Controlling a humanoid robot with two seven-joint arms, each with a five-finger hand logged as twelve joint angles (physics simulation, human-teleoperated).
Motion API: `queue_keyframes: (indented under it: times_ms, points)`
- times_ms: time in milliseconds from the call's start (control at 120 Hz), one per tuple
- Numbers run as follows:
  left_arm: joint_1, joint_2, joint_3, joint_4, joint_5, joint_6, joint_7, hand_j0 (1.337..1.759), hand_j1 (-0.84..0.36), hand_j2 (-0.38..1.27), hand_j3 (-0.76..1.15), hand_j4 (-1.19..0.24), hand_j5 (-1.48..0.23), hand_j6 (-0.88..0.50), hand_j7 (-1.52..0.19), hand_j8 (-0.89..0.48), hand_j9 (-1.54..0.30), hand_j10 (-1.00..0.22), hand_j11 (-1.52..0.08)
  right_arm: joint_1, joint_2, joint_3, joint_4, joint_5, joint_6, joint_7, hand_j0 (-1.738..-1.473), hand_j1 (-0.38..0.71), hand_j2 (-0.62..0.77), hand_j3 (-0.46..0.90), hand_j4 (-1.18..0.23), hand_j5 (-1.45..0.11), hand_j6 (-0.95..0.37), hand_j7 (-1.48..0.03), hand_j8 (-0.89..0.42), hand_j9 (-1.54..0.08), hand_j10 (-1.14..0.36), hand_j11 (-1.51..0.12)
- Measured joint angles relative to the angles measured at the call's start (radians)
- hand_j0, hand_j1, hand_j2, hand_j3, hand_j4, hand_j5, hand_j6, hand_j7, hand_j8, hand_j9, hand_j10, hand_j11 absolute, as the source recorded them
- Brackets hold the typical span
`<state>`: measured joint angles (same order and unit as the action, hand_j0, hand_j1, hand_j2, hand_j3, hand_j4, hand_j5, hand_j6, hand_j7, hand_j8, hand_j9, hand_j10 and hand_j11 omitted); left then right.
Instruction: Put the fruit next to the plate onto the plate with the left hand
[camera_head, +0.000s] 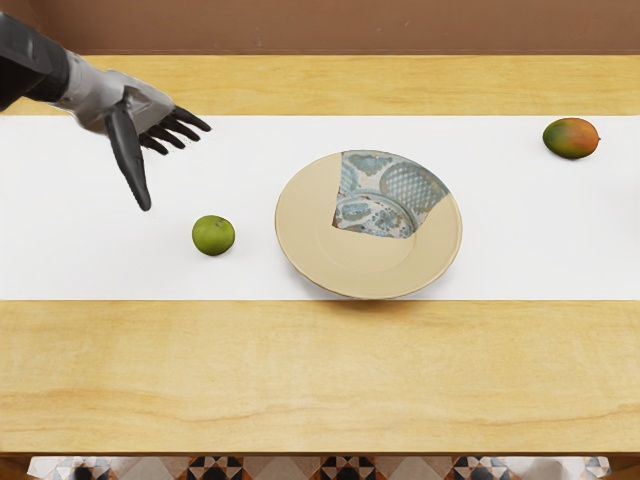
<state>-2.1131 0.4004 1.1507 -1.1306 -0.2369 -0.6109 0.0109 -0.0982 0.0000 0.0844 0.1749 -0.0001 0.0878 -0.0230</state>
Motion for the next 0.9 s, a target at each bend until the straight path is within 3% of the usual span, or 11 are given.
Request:
queue_keyframes:
  times_ms: [67, 167, 283, 375, 467, 617, 742, 900]
  points:
    - [-0.149, -0.111, 0.084, -0.014, 0.026, 0.0, -0.006, 1.658, 0.35, 0.0, 0.0, 0.0, 0.0, 0.0, 0.0, 0.0, 0.0, 0.0, 0.0, 0.0, 0.0, 0.0, 0.0, 0.0, 0.0, 0.0, -1.658, -0.33, 0.0, 0.0, -0.02, -0.02, -0.02, -0.02, -0.02, -0.02, -0.02, -0.02]
    - [-0.168, -0.248, 0.181, -0.058, 0.035, 0.043, 0.001, 1.658, 0.35, 0.0, 0.0, 0.0, 0.0, 0.0, 0.0, 0.0, 0.0, 0.0, 0.0, 0.0, 0.0, 0.0, 0.0, 0.0, 0.0, 0.0, -1.658, -0.33, 0.0, 0.0, -0.02, -0.02, -0.02, -0.02, -0.02, -0.02, -0.02, -0.02]
    - [-0.18, -0.371, 0.23, -0.177, -0.04, 0.312, 0.125, 1.658, 0.35, 0.0, 0.0, 0.0, 0.0, 0.0, 0.0, 0.0, 0.0, 0.0, 0.0, 0.0, 0.0, 0.0, 0.0, 0.0, 0.0, 0.0, -1.658, -0.33, 0.0, 0.0, -0.02, -0.02, -0.02, -0.02, -0.02, -0.02, -0.02, -0.02]
    - [-0.162, -0.4, 0.207, -0.249, -0.109, 0.529, 0.25, 1.658, 0.35, 0.0, 0.0, 0.0, 0.0, 0.0, 0.0, 0.0, 0.0, 0.0, 0.0, 0.0, 0.0, 0.0, 0.0, 0.0, 0.0, 0.0, -1.658, -0.33, 0.0, 0.0, -0.02, -0.02, -0.02, -0.02, -0.02, -0.02, -0.02, -0.02]
    - [-0.126, -0.4, 0.161, -0.281, -0.128, 0.632, 0.313, 1.658, 0.35, 0.0, 0.0, 0.0, 0.0, 0.0, 0.0, 0.0, 0.0, 0.0, 0.0, 0.0, 0.0, 0.0, 0.0, 0.0, 0.0, 0.0, -1.658, -0.33, 0.0, 0.0, -0.02, -0.02, -0.02, -0.02, -0.02, -0.02, -0.02, -0.02]
    - [-0.06, -0.4, 0.06, -0.295, -0.128, 0.7, 0.348, 1.658, 0.34, 0.0, 0.0, 0.0, 0.0, 0.0, 0.0, 0.0, 0.0, 0.0, 0.0, 0.0, 0.0, 0.0, 0.0, 0.0, 0.0, 0.0, -1.658, -0.33, 0.0, 0.0, -0.02, -0.02, -0.02, -0.02, -0.02, -0.02, -0.02, -0.02]
    - [0.001, -0.4, 0.018, -0.295, -0.123, 0.851, 0.355, 1.658, 0.34, 0.0, 0.0, 0.0, -0.01, 0.0, -0.01, 0.0, -0.01, 0.0, -0.01, 0.0, 0.0, 0.0, 0.0, 0.0, 0.0, 0.0, -1.658, -0.33, 0.0, 0.0, -0.02, -0.02, -0.02, -0.02, -0.02, -0.02, -0.02, -0.02]
    - [0.03, -0.4, -0.047, -0.297, -0.121, 0.904, 0.359, 1.658, 0.34, 0.0, 0.0, 0.0, -0.01, 0.0, -0.01, 0.0, -0.01, 0.0, -0.01, 0.0, 0.0, 0.0, 0.0, 0.0, 0.0, 0.0, -1.658, -0.33, 0.0, 0.0, -0.02, -0.02, -0.02, -0.02, -0.02, -0.02, -0.02, -0.02]
